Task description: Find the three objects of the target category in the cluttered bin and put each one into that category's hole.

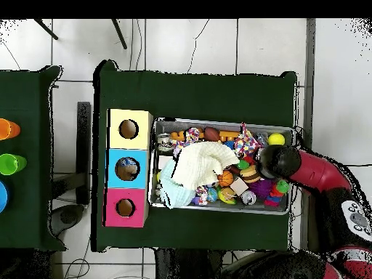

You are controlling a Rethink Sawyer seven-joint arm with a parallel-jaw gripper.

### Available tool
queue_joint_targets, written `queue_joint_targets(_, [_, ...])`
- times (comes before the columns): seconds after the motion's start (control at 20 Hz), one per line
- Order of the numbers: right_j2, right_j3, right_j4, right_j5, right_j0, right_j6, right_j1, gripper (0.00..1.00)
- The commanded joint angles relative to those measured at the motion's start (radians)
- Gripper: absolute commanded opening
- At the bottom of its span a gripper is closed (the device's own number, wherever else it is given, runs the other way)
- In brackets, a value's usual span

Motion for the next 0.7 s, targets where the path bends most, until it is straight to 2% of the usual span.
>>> queue_joint_targets(0.05, [0.079, -0.048, -0.052, 0.136, -0.014, -0.170, -0.001, 1.00])
queue_joint_targets(0.2, [0.079, -0.100, -0.049, 0.201, -0.001, -0.189, 0.002, 1.00])
queue_joint_targets(0.5, [0.090, -0.087, -0.045, 0.226, -0.007, -0.193, -0.017, 1.00])
queue_joint_targets(0.7, [0.092, -0.107, -0.044, 0.258, -0.002, -0.194, -0.023, 1.00])
